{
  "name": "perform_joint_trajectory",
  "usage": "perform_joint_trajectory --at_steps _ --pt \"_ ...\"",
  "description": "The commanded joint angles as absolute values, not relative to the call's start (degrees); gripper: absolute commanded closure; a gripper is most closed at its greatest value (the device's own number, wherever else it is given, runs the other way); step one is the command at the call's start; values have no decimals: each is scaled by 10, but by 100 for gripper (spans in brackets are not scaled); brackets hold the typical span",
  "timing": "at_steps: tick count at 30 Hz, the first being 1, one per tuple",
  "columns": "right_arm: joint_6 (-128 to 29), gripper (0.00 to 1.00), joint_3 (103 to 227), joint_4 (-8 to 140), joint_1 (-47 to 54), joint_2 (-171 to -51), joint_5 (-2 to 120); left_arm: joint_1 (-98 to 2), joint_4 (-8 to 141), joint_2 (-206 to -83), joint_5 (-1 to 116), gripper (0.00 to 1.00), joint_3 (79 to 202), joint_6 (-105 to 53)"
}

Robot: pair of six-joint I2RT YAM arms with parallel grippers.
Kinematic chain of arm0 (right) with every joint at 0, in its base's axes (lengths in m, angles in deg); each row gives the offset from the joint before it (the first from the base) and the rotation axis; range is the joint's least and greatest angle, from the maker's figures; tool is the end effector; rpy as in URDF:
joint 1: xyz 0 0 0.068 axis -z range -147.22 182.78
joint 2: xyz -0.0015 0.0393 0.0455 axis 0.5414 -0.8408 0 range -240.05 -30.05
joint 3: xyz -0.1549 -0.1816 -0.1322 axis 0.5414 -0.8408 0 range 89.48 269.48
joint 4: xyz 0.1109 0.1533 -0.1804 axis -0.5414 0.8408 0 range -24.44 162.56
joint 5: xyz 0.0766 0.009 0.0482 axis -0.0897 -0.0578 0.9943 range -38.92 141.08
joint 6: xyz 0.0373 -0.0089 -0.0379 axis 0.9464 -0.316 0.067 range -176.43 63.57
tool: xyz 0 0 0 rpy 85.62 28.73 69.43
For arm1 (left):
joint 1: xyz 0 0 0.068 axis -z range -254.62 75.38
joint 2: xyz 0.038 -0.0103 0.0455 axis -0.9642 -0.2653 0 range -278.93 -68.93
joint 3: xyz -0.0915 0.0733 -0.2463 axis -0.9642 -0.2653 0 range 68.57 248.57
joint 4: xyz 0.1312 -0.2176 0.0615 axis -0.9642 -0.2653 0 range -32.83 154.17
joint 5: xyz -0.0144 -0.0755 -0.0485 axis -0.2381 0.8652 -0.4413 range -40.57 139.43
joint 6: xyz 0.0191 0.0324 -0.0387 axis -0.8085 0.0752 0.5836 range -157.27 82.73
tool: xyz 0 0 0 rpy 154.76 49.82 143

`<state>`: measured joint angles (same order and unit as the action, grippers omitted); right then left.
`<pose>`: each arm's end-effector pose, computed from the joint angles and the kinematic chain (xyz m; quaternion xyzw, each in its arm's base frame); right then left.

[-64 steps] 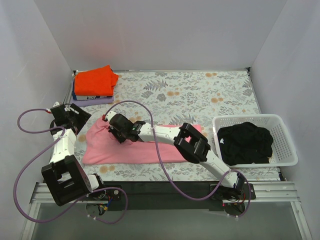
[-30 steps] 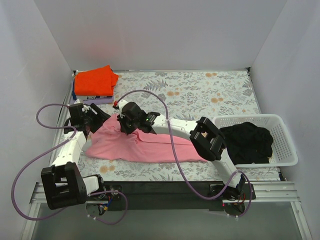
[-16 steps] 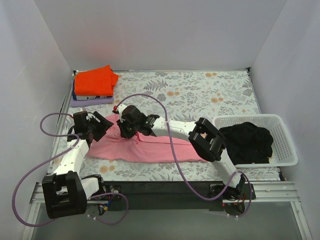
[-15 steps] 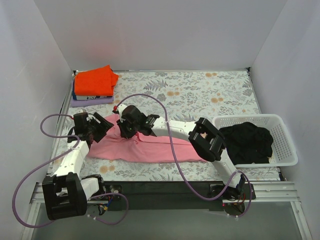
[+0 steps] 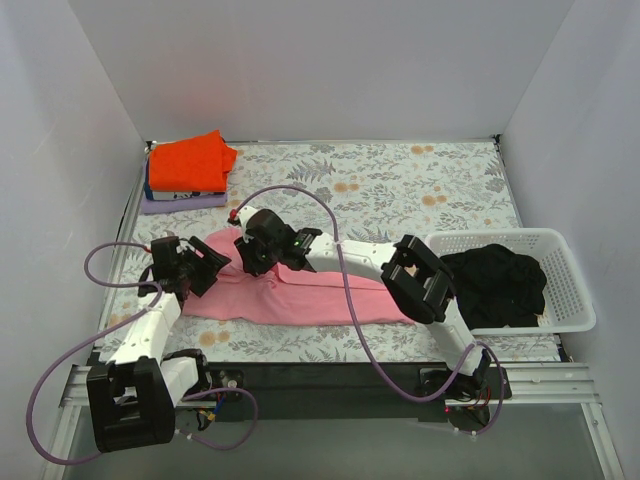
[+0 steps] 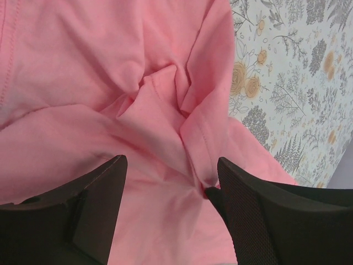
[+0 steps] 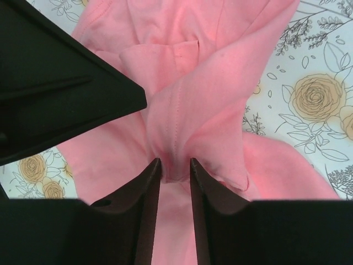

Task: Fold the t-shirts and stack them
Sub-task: Fold the tshirt

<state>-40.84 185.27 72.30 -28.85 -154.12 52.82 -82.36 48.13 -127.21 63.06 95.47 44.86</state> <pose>0.2375 0.4421 0.2061 -0.3533 0.8136 0.2985 0.3522 0.1944 0.0179 0.1817 -0.6230 0.6853 -0.3060 0.2204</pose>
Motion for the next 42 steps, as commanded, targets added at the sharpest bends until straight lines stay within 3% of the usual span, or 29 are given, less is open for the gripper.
perform_joint_trajectory --at_steps 1,16,25,42 --pt "-425 65 1847 711 -287 -1492 520 -822 488 -1266 638 34 942 463" --pt "-454 58 1850 712 -306 -1499 535 -821 479 -1254 614 31 920 477" --pt "-469 54 1885 724 -320 -1530 537 -832 453 -1258 598 28 968 456" --pt "-505 56 1912 736 -323 -1563 425 -854 447 -1258 616 27 975 446"
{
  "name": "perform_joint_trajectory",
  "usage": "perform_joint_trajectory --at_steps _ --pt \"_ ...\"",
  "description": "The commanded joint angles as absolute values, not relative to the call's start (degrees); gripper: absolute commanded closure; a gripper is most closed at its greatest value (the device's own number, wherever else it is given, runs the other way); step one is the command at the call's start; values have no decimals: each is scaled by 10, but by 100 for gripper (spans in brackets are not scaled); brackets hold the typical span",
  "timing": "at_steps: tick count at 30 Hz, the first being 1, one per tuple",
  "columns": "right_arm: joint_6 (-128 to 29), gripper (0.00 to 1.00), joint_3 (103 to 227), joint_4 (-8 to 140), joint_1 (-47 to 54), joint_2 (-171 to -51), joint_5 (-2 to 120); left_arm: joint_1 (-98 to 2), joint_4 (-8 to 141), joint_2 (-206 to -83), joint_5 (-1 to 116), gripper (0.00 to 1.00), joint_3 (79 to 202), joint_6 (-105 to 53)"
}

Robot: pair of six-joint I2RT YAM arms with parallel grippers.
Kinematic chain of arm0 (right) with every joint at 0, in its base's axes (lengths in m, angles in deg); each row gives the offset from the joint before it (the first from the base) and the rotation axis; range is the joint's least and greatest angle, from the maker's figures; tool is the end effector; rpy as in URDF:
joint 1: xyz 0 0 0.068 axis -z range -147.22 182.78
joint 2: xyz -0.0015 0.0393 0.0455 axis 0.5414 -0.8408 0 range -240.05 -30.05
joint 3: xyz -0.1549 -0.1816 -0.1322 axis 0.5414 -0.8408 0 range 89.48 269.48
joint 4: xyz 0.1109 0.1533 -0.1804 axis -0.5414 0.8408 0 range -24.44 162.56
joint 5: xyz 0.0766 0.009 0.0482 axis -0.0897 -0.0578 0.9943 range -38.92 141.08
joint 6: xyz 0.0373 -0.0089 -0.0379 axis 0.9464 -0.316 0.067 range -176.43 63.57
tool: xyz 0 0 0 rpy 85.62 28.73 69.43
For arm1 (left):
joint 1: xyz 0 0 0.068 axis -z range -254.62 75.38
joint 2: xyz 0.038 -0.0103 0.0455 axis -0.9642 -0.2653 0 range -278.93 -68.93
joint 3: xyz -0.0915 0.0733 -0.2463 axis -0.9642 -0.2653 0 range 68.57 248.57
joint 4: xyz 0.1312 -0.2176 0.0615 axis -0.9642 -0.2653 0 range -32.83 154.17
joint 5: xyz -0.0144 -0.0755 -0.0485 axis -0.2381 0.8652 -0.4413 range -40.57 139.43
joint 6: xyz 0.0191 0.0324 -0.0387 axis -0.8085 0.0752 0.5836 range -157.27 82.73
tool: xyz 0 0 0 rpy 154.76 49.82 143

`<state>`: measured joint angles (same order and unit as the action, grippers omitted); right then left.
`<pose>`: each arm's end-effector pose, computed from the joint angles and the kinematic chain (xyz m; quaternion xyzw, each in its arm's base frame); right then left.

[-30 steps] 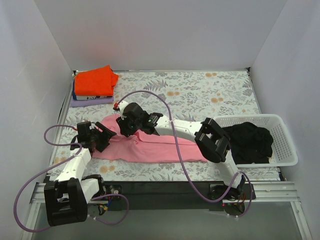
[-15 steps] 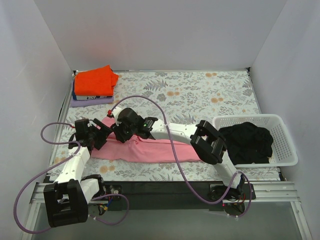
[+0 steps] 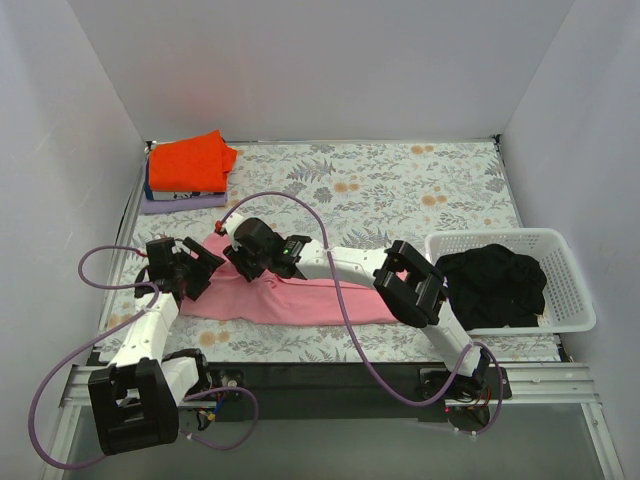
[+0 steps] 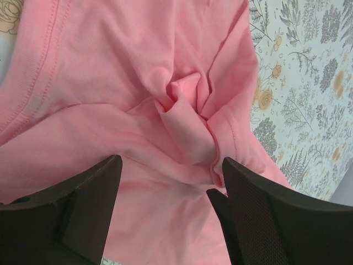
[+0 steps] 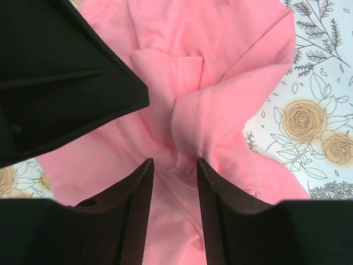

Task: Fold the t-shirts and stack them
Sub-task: Fold the tshirt

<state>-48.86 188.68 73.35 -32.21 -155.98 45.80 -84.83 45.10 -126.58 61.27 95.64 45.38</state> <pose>0.2190 0.4616 0.2087 -0.4059 0.7858 0.2422 0.3989 0.1889 0.0266 0.1806 -0.6520 0.6692 -0.2808 0.2196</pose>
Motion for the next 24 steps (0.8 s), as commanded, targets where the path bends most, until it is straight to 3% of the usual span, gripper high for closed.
perform_joint_trajectory --at_steps 1,15,24 --pt "-505 57 1911 736 -323 -1563 421 -855 447 -1257 617 27 975 445" --pt "-505 97 1913 737 -323 -1563 405 -858 445 -1251 616 27 976 442" --pt "-497 99 1889 735 -323 -1514 409 -858 437 -1243 610 27 988 429"
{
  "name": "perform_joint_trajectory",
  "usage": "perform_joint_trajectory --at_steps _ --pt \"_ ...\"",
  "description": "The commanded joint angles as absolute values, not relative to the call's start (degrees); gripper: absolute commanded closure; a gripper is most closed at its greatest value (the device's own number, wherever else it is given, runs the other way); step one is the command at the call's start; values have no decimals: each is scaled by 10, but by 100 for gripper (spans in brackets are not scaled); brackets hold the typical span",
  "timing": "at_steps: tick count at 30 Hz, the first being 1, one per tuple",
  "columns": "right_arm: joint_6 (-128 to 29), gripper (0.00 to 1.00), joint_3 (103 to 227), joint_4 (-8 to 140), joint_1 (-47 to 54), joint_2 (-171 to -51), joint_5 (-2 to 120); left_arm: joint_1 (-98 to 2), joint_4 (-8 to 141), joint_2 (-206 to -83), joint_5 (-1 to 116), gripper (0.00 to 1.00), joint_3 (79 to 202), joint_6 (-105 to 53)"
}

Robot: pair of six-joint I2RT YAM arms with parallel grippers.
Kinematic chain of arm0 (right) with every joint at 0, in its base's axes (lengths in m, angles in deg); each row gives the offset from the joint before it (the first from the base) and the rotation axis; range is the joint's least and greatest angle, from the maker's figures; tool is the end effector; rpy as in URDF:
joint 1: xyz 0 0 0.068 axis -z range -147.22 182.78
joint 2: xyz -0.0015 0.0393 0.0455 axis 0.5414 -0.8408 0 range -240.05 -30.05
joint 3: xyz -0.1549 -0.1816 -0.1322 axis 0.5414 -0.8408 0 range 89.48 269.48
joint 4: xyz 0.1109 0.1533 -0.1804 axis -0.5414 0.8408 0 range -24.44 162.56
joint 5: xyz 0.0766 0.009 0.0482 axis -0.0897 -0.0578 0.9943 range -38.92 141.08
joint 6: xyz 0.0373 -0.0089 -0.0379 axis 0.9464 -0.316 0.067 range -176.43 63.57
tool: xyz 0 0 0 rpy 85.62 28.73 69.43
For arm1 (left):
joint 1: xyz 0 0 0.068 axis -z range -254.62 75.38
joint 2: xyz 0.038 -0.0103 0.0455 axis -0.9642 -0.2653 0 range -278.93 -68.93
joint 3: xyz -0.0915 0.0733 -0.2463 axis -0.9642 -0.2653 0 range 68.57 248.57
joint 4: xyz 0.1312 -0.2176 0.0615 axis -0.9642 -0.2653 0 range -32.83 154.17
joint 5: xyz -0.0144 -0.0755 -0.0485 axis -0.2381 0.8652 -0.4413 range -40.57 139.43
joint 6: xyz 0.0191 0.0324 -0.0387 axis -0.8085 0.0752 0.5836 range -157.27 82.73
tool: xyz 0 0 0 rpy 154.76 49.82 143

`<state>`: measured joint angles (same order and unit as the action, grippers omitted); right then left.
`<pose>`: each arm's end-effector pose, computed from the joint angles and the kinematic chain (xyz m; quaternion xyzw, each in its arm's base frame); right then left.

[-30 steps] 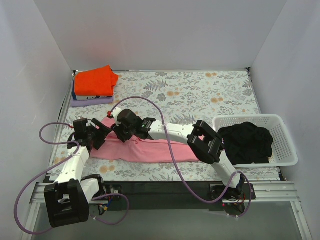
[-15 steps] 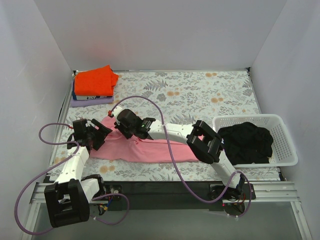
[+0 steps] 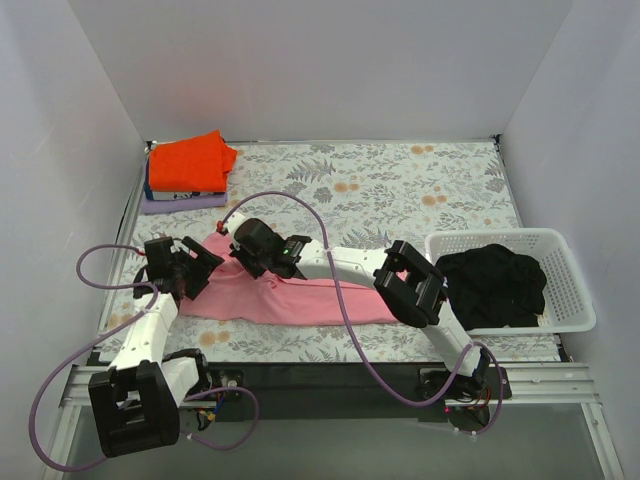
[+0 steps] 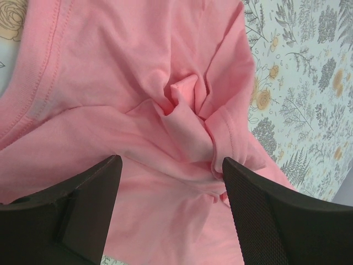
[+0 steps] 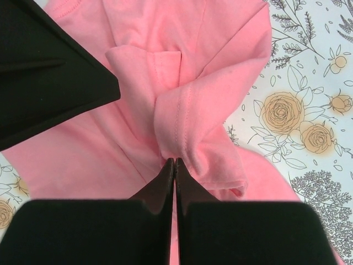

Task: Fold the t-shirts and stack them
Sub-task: Fold the tshirt

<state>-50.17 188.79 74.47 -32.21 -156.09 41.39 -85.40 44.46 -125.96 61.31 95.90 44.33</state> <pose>0.2210 0.4594 0.2068 -0.4011 0.7915 0.2040 0.4137 0.1877 0.0282 0.1830 -0.6484 0.6716 -0.2790 0.2250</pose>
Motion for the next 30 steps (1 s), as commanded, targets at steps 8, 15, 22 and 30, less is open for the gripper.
perform_joint_trajectory --at_steps 8,15,22,30 --pt "-469 99 1853 723 -314 -1448 381 -859 443 -1232 633 28 1010 396" --pt "-449 99 1846 720 -288 -1440 388 -857 475 -1264 699 28 1024 381" --pt "-416 99 1831 714 -262 -1440 391 -839 553 -1298 763 30 1021 439" --pt "-382 99 1835 714 -222 -1458 425 -756 573 -1362 690 35 1048 353"
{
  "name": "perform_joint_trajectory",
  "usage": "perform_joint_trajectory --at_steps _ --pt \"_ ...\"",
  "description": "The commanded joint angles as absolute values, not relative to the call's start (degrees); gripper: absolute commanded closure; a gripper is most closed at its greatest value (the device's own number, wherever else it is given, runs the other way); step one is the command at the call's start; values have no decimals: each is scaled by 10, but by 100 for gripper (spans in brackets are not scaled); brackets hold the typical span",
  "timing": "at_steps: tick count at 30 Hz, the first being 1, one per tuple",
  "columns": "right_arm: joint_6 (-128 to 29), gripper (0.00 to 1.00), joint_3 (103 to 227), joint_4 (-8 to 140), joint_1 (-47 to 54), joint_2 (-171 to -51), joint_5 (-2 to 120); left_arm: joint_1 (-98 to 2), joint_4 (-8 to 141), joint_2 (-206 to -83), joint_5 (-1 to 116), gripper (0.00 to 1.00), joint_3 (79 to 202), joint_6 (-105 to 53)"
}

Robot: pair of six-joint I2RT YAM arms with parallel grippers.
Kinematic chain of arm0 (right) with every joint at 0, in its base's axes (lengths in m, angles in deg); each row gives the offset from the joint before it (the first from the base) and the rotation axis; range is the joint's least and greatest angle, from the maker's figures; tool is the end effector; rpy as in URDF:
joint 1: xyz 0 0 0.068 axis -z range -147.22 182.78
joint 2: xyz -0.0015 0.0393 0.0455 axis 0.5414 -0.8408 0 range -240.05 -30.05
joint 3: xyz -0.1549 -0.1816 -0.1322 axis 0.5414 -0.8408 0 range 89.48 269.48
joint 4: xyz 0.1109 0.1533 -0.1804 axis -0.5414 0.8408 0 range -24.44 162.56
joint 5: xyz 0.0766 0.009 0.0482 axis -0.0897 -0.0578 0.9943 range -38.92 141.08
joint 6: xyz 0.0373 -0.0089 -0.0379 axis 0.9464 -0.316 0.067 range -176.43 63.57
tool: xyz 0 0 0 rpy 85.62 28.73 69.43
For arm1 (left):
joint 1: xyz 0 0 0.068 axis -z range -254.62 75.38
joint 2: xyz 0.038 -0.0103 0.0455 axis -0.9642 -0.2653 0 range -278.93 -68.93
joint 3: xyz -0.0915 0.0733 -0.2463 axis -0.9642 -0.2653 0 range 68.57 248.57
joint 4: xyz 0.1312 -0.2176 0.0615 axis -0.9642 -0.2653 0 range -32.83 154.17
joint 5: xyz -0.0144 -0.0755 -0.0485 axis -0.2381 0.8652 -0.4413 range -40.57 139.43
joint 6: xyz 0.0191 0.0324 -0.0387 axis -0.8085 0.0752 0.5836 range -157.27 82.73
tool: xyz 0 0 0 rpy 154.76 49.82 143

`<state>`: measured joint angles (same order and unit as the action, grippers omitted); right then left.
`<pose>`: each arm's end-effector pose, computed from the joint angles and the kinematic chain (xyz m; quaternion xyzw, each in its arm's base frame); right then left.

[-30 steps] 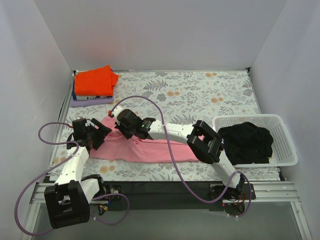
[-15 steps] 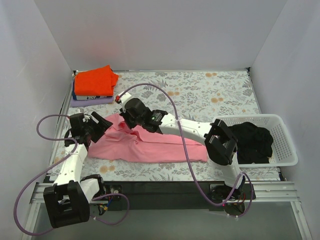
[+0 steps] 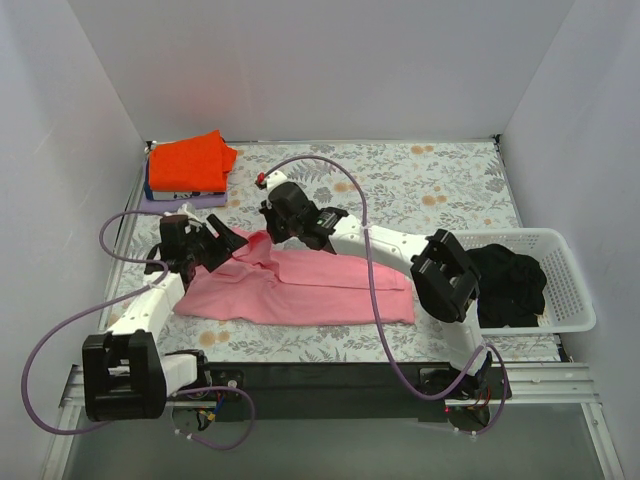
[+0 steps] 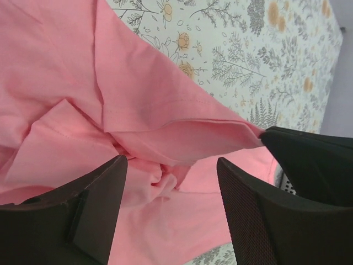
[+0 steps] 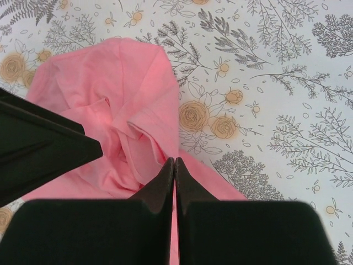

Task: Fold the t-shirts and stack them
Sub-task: Fold the tshirt

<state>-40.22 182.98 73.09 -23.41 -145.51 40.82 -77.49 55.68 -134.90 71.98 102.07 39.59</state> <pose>0.2713 0.3937 0.2623 -0.2518 0.8239 0.2340 0.4505 0.2325 -0.0020 0.2036 -0.5097 0.7368 -0.3870 0.2181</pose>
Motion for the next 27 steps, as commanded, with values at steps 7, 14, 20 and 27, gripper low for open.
perform_joint_trajectory --at_steps 7,14,20,27 --pt "-369 99 1827 713 -206 -1470 443 -693 553 -1429 574 39 1093 335" --pt "-363 99 1818 700 -195 -1477 463 -673 515 -1472 473 43 1131 325" --pt "-360 99 1812 690 -191 -1479 476 -673 498 -1484 439 47 1134 324" --pt "-360 99 1808 685 -190 -1477 481 -672 501 -1530 458 53 1144 335"
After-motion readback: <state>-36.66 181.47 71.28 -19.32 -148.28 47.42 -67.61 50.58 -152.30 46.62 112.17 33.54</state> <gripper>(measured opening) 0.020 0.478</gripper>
